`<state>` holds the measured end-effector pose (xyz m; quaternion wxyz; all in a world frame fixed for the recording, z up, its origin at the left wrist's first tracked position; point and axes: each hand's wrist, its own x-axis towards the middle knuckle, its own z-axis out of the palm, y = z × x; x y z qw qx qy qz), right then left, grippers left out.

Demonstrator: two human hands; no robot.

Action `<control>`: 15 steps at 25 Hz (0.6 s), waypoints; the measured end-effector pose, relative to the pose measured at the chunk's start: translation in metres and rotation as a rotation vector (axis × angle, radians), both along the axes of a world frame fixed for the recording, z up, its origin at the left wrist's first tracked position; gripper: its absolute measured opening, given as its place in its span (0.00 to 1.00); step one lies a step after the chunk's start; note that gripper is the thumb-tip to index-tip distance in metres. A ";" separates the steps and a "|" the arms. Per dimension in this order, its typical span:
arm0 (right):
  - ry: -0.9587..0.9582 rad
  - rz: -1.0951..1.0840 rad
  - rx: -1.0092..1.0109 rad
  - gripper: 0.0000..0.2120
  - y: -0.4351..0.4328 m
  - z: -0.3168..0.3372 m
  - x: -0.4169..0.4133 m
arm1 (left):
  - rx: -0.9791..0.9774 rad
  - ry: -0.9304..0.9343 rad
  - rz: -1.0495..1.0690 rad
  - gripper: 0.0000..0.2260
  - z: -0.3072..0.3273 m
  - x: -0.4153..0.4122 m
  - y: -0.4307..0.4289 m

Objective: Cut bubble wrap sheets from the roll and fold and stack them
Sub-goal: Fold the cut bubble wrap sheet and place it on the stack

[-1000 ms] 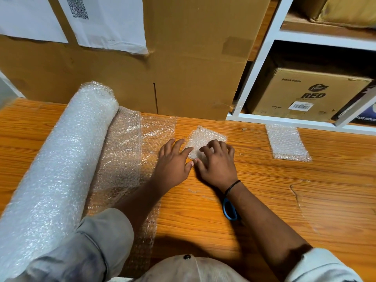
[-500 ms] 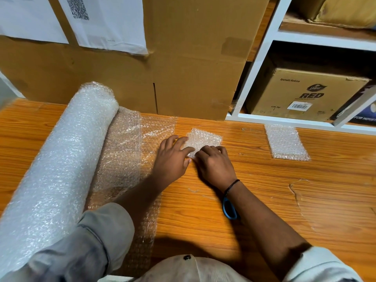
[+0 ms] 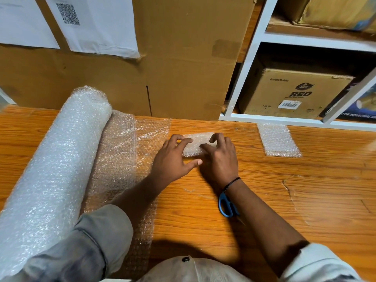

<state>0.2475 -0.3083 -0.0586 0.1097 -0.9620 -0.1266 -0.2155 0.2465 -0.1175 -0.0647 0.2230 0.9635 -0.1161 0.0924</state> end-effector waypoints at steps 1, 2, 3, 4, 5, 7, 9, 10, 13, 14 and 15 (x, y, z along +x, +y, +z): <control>-0.007 -0.025 0.033 0.14 -0.001 -0.001 -0.001 | -0.004 0.020 -0.012 0.29 0.002 -0.001 -0.001; -0.005 -0.043 0.056 0.16 -0.002 -0.002 -0.004 | 0.012 0.000 -0.034 0.25 0.003 -0.002 -0.002; 0.001 -0.063 0.083 0.19 -0.002 -0.004 -0.006 | 0.027 -0.038 -0.055 0.21 0.003 -0.002 -0.003; 0.043 -0.079 0.132 0.23 -0.002 -0.004 -0.010 | 0.025 -0.073 -0.064 0.17 0.004 -0.003 -0.004; 0.112 -0.103 0.232 0.26 -0.001 -0.004 -0.010 | 0.009 -0.095 -0.058 0.14 0.003 -0.002 -0.004; 0.298 -0.166 0.536 0.30 -0.001 -0.004 -0.006 | -0.033 -0.104 -0.042 0.12 0.000 -0.002 -0.004; 0.456 -0.191 0.847 0.28 0.003 0.002 0.000 | -0.061 -0.098 -0.038 0.12 -0.003 -0.003 -0.003; 0.475 -0.190 1.015 0.27 0.004 0.003 0.003 | -0.060 -0.105 -0.040 0.13 -0.005 -0.005 -0.003; 0.475 -0.240 1.352 0.21 0.006 0.008 0.012 | -0.023 -0.144 -0.056 0.15 -0.008 -0.008 -0.003; 0.451 -0.259 1.311 0.19 0.007 0.010 0.014 | -0.004 -0.156 -0.067 0.16 -0.010 -0.009 -0.004; 0.432 -0.301 1.211 0.18 0.009 0.011 0.017 | 0.016 -0.161 -0.082 0.17 -0.011 -0.009 -0.005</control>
